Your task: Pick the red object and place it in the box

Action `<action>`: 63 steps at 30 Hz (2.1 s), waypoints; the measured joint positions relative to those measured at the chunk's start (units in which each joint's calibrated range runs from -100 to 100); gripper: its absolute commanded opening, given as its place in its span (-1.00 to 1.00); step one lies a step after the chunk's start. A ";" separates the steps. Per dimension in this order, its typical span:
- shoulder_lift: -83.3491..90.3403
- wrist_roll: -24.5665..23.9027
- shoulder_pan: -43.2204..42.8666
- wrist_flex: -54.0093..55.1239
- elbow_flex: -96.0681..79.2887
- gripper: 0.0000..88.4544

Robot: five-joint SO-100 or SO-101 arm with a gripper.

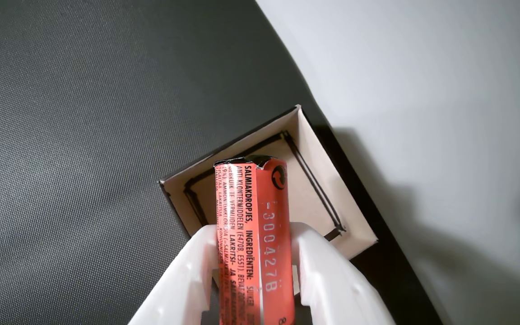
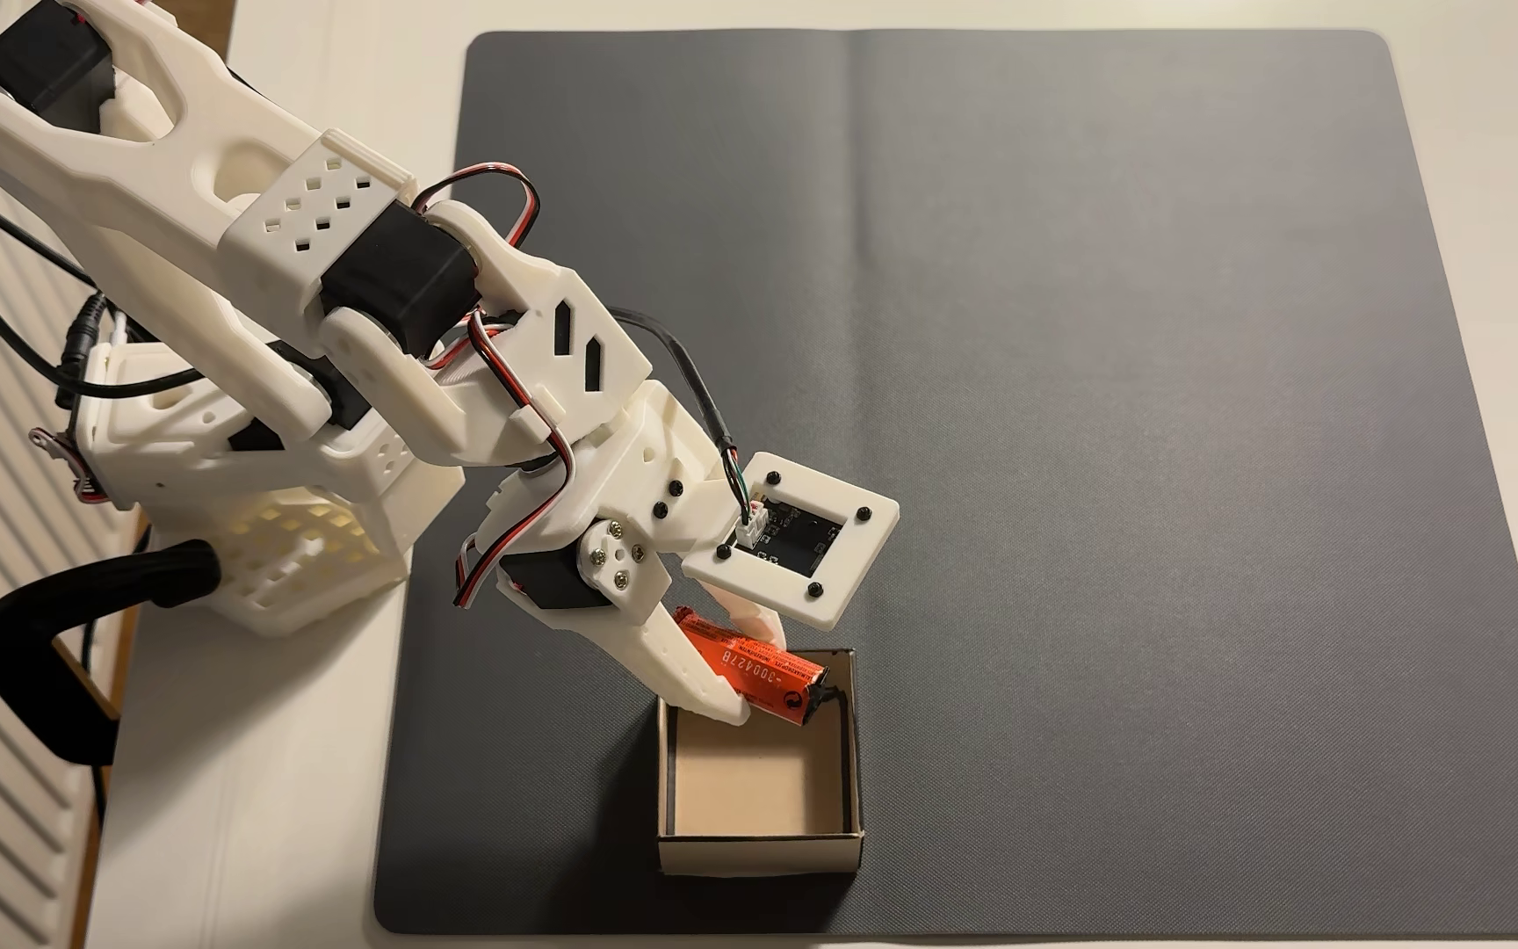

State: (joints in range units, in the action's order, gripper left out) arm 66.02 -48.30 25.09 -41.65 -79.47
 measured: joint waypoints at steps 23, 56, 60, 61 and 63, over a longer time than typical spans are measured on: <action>0.00 -0.32 -0.15 0.00 0.00 -0.48; 32.26 -6.21 -21.75 -23.30 -2.65 -0.98; 32.77 -6.15 -23.39 -23.65 -3.74 -0.98; 32.86 -6.15 -23.39 -23.65 -4.47 -0.98; 32.77 -6.15 -22.94 -23.65 -6.48 -0.98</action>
State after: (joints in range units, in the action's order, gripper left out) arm 98.79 -54.45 2.15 -65.30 -85.95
